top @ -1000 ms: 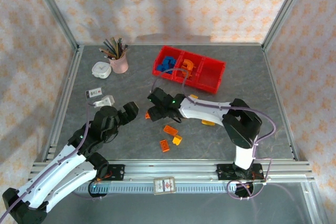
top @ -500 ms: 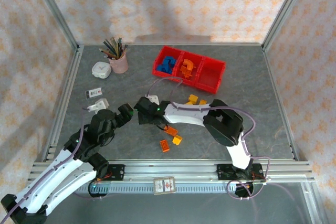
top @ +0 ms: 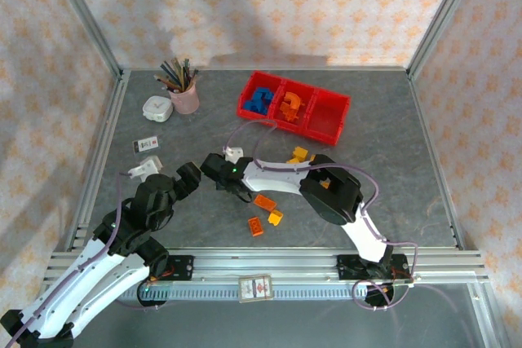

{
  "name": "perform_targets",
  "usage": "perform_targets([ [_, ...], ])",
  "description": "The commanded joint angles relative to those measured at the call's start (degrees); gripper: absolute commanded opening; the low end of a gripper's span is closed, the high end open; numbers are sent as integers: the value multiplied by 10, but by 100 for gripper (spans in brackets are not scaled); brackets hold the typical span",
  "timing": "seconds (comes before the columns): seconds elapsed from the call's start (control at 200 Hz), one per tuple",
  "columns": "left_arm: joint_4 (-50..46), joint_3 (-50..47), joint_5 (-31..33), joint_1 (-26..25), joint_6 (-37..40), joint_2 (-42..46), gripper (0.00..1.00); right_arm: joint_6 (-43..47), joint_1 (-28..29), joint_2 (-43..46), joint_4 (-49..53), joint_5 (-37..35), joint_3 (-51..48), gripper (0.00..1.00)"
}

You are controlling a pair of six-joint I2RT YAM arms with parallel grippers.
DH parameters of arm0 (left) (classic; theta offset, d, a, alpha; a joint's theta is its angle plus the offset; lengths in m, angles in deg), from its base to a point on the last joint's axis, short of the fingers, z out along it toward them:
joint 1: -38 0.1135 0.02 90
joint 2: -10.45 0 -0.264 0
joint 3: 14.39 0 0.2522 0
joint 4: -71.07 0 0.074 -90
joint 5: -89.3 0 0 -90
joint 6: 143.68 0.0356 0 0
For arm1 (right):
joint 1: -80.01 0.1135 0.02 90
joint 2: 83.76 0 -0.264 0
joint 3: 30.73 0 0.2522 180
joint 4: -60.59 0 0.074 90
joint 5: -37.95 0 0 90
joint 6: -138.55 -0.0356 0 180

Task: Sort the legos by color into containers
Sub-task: Pick up the lego from the center of the table, then place the lego in the container.

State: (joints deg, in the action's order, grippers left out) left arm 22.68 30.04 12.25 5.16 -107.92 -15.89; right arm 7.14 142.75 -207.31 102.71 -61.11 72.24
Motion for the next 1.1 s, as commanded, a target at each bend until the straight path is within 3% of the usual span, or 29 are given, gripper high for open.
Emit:
perform_targets([
  [0.0, -17, 2, 13, 5, -5, 6, 99, -1, 3, -15, 12, -35, 10, 52],
  [0.315, 10, 3, -10, 5, -1, -14, 99, 26, 3, 25, -9, -38, -25, 34],
  [0.511, 26, 15, -23, 5, 12, -37, 99, 61, -16, 80, 14, -59, -32, 32],
  [0.821, 96, 35, -68, 5, 37, -117, 99, 166, -144, 147, -4, -51, -25, 29],
  [1.096, 175, 53, -109, 4, 59, -215, 99, 240, -267, 65, -6, -32, 90, 29],
])
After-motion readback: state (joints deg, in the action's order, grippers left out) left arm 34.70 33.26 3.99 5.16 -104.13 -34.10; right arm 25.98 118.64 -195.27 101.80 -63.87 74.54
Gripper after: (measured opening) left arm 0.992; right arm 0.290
